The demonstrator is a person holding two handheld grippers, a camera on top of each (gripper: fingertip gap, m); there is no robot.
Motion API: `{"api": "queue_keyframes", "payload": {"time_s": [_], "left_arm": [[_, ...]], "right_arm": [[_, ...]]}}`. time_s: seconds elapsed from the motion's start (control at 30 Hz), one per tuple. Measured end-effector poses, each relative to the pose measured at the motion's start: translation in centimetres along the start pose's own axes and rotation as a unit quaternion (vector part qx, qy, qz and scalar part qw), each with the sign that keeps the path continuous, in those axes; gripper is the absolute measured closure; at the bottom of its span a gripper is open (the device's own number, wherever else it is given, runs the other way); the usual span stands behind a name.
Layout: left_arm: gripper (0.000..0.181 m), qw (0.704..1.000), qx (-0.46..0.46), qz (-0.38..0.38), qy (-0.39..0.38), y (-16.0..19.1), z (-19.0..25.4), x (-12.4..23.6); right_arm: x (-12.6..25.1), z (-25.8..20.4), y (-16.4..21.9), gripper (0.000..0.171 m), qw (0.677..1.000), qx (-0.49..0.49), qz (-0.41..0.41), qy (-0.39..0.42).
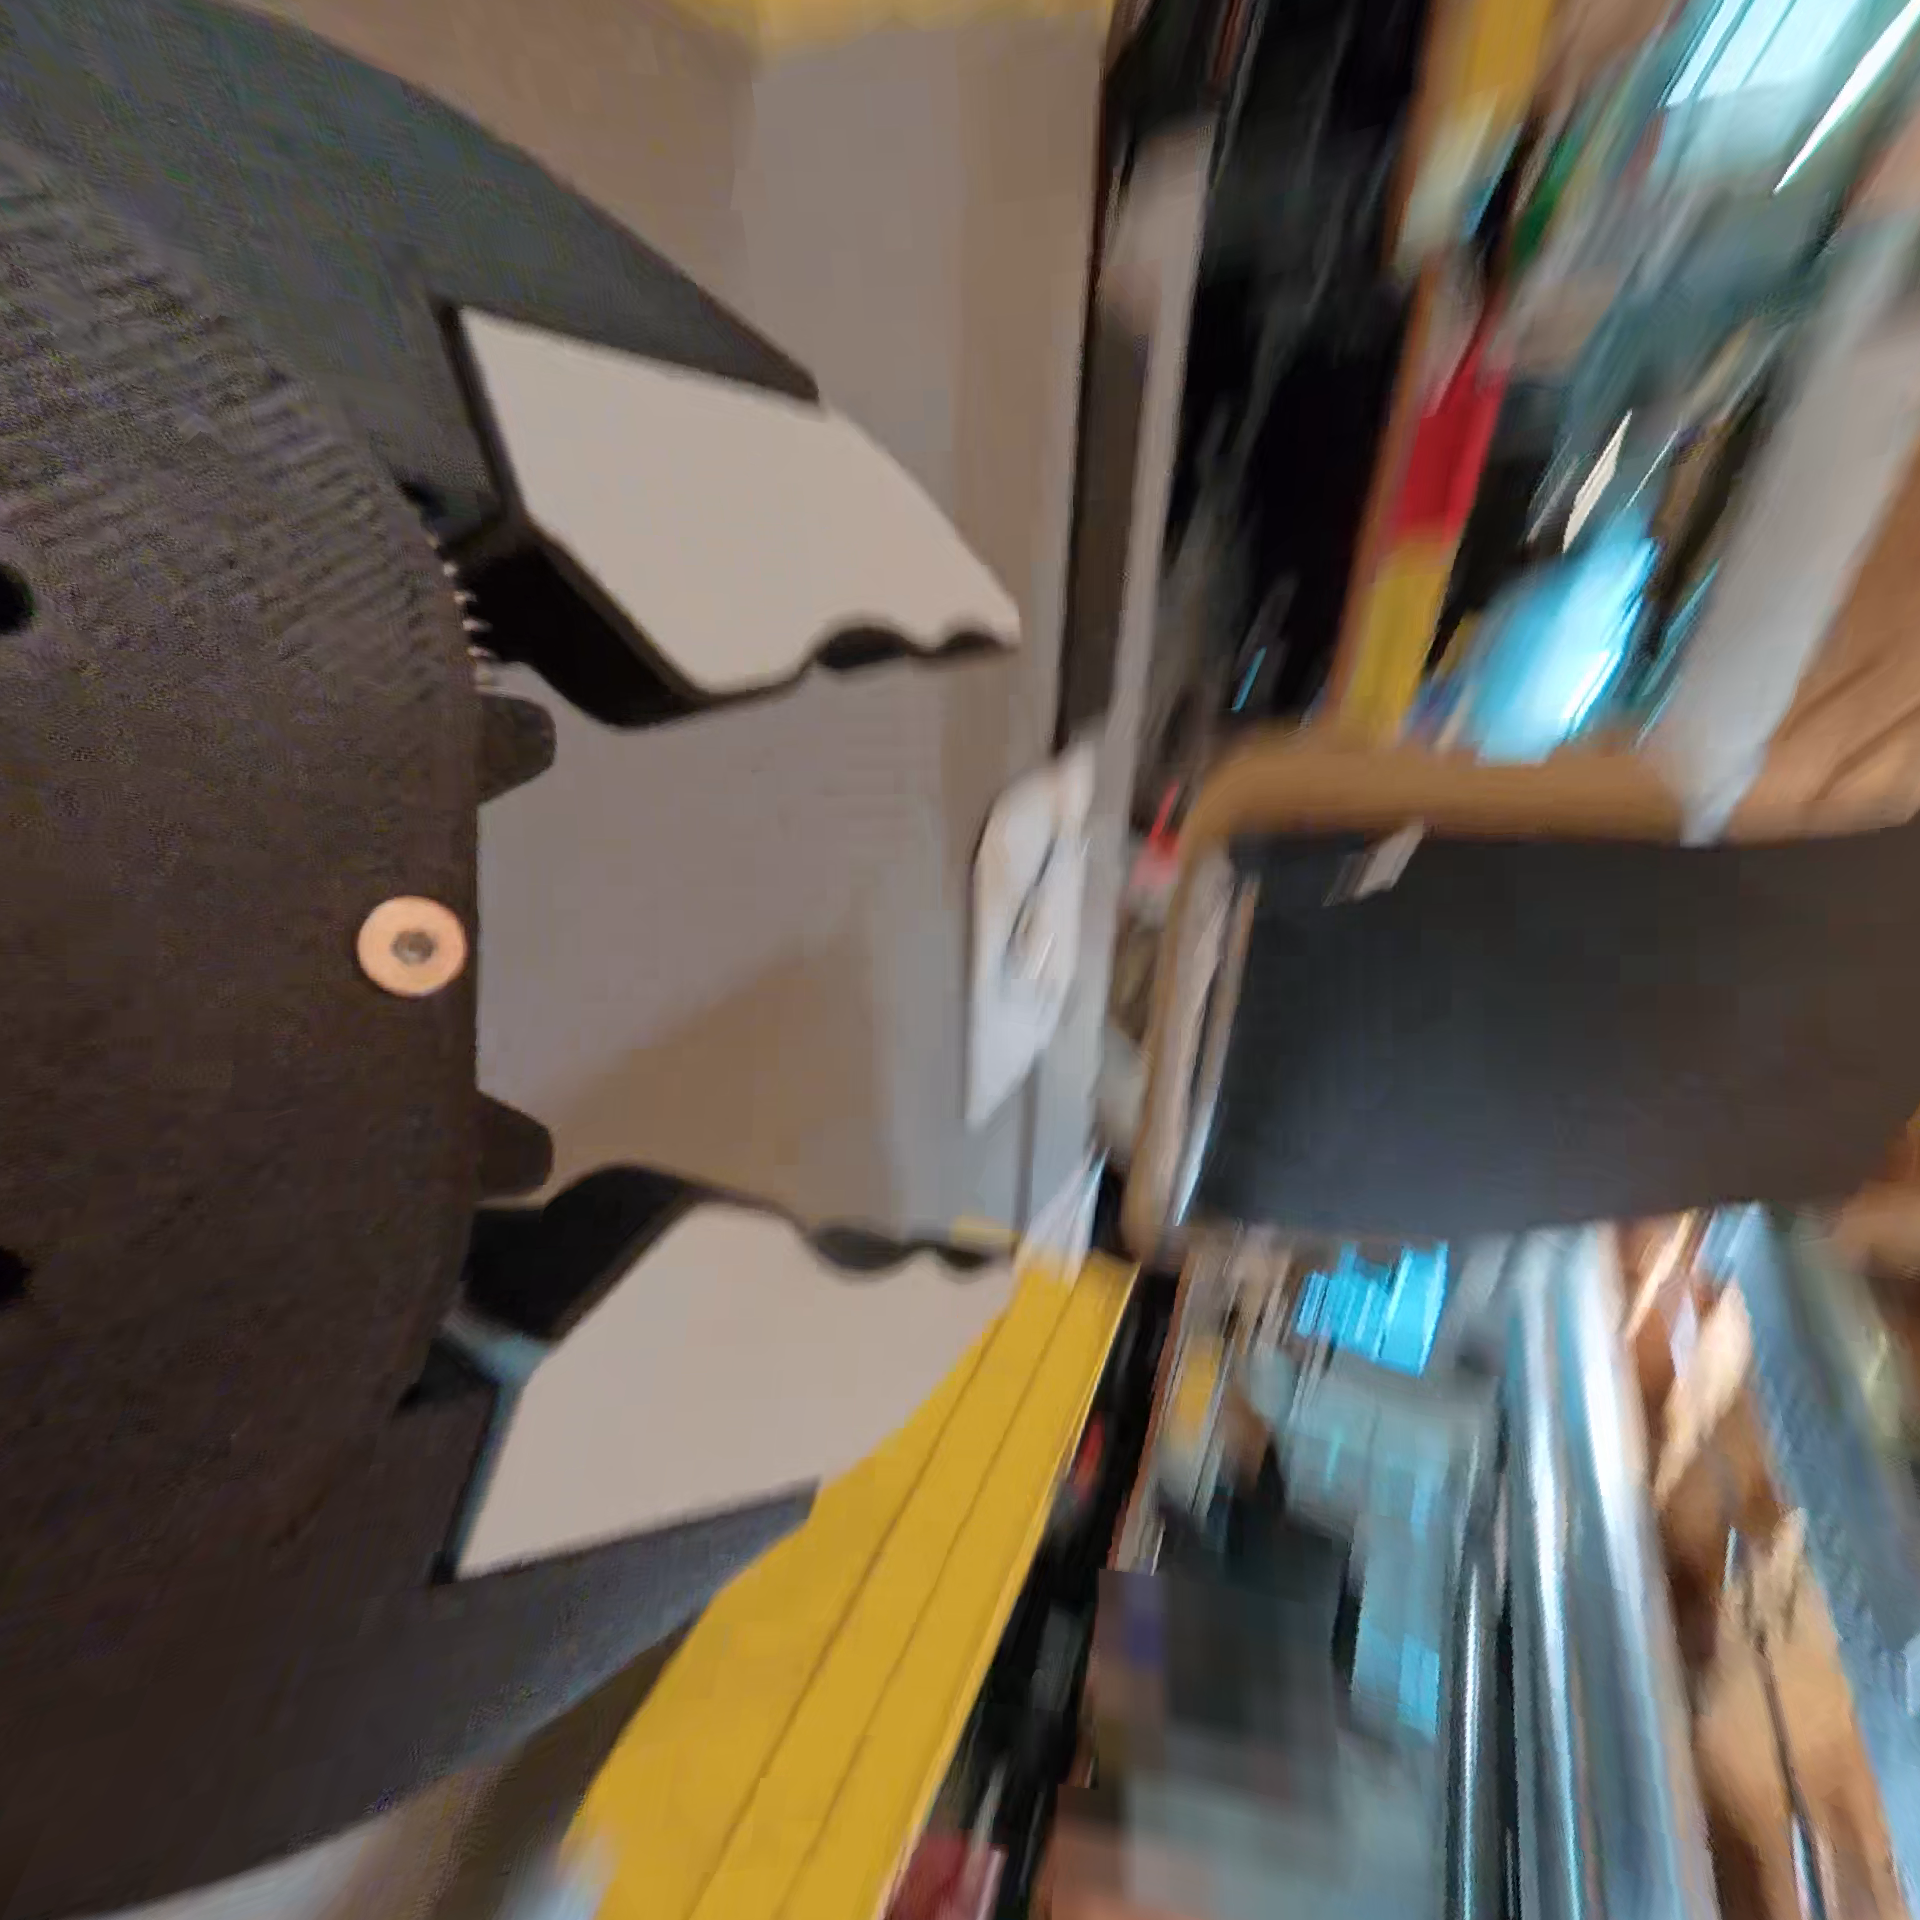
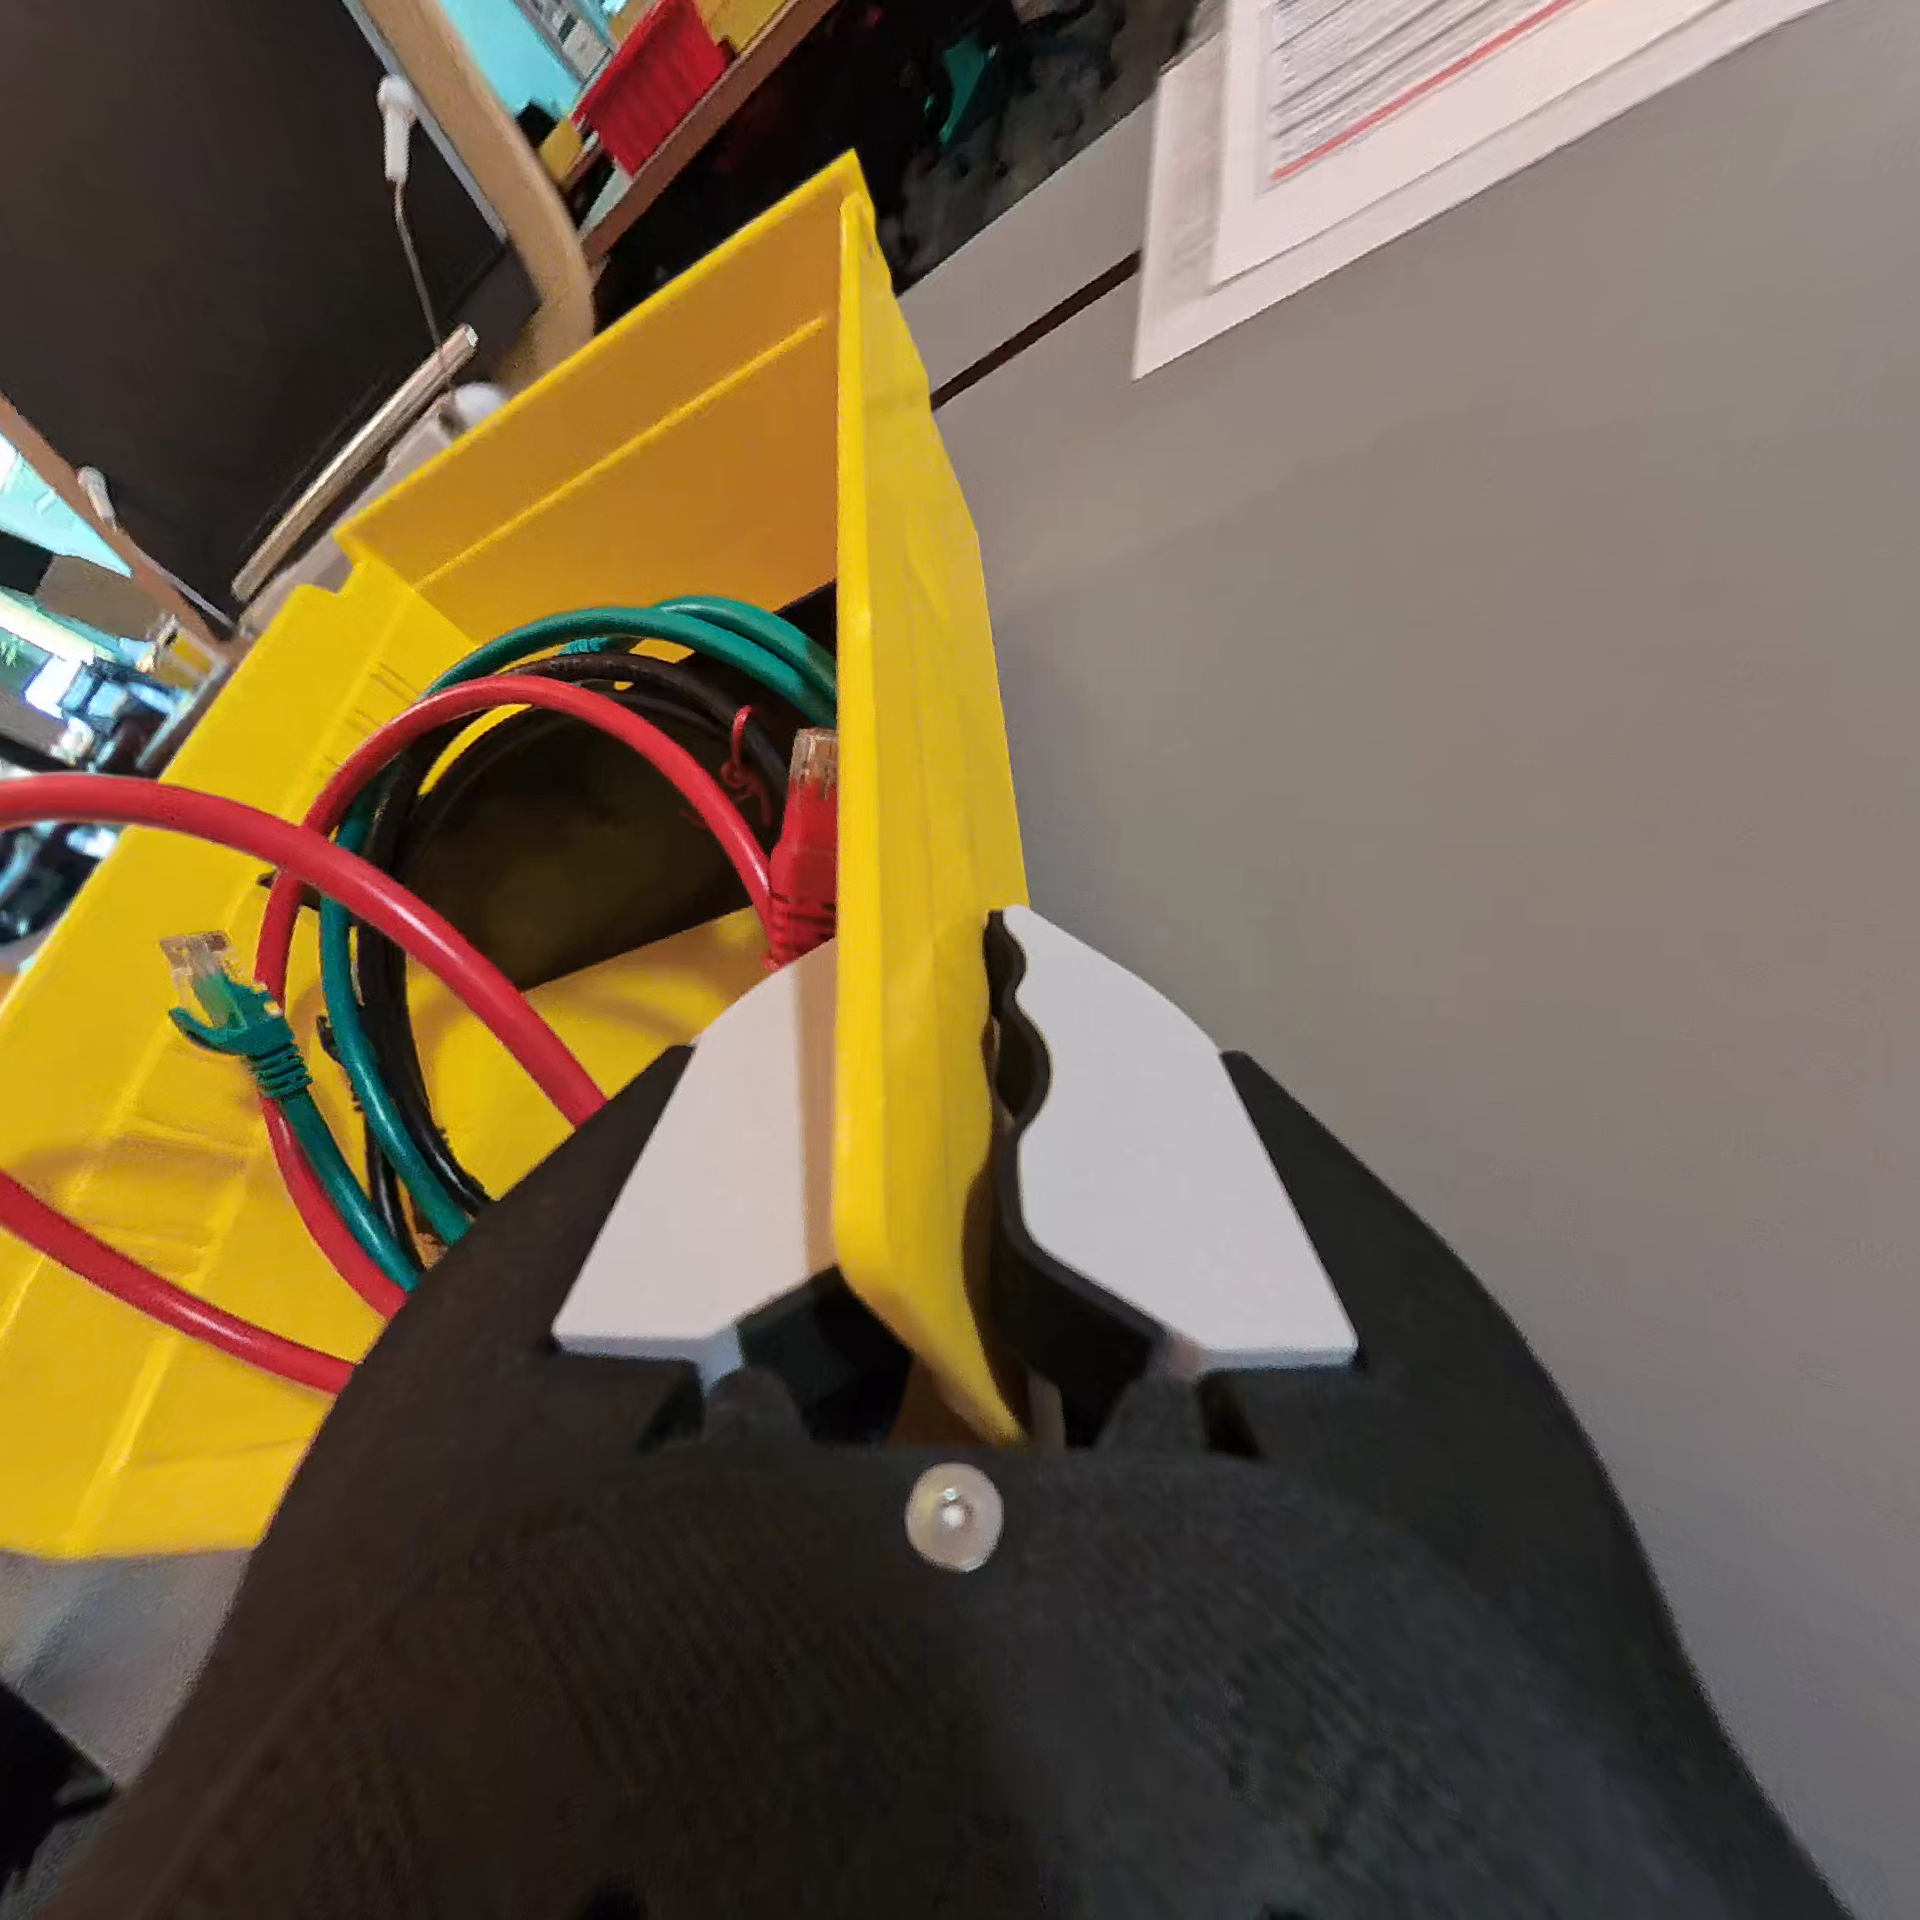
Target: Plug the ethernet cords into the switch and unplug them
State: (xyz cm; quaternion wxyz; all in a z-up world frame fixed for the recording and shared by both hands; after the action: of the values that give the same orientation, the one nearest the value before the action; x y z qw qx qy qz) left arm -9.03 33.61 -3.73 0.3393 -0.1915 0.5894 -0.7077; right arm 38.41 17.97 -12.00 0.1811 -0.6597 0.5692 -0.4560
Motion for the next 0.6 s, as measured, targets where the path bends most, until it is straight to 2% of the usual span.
{"api": "queue_keyframes", "payload": {"time_s": [0.03,0.1,0.17,0.27,0.33,0.43,0.53,0.6], "left_arm": [[0.058,0.994,-0.057,0.039,-0.085,-1.6,-2.2,1.7],[0.050,0.965,-0.166,0.077,-0.189,-3.7,-4.5,5.5],[0.048,0.938,-0.225,0.064,-0.255,-4.7,-6.3,8.5],[0.044,0.921,-0.228,0.004,-0.316,-4.1,-9.8,11.6],[0.041,0.921,-0.196,-0.036,-0.334,-3.1,-12.0,13.1],[0.041,0.936,-0.122,-0.096,-0.317,-0.6,-14.0,14.2],[0.042,0.935,-0.085,-0.173,-0.297,2.4,-15.1,14.5],[0.062,0.924,-0.129,-0.201,-0.297,2.8,-15.3,14.5]], "right_arm": [[-0.7,-0.8,0.1,0.161,1.000,0.011,-0.006,-0.007],[-2.2,-2.4,0.4,0.161,0.999,0.031,-0.018,-0.022],[-3.7,-4.1,0.9,0.161,0.998,0.047,-0.031,-0.041],[-5.7,-6.8,1.9,0.161,0.993,0.068,-0.055,-0.074],[-6.9,-8.6,2.8,0.161,0.990,0.081,-0.070,-0.094],[-8.2,-11.2,4.1,0.161,0.983,0.103,-0.090,-0.121],[-9.0,-13.3,5.4,0.161,0.976,0.123,-0.108,-0.140],[-9.2,-14.3,6.2,0.161,0.973,0.134,-0.118,-0.148]]}}
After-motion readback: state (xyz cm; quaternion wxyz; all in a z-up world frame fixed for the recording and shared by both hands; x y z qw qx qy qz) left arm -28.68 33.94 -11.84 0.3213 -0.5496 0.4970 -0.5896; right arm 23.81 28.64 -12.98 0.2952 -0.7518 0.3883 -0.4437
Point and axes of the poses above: each gripper's, where its closed fingertips meet, x back along the fingers, y out of its underside, z = x × y across the jaws, the point moved 2 cm from there along x, back along the fingers, and after that the axes turned 3 degrees about y, right-handed, at the moved point
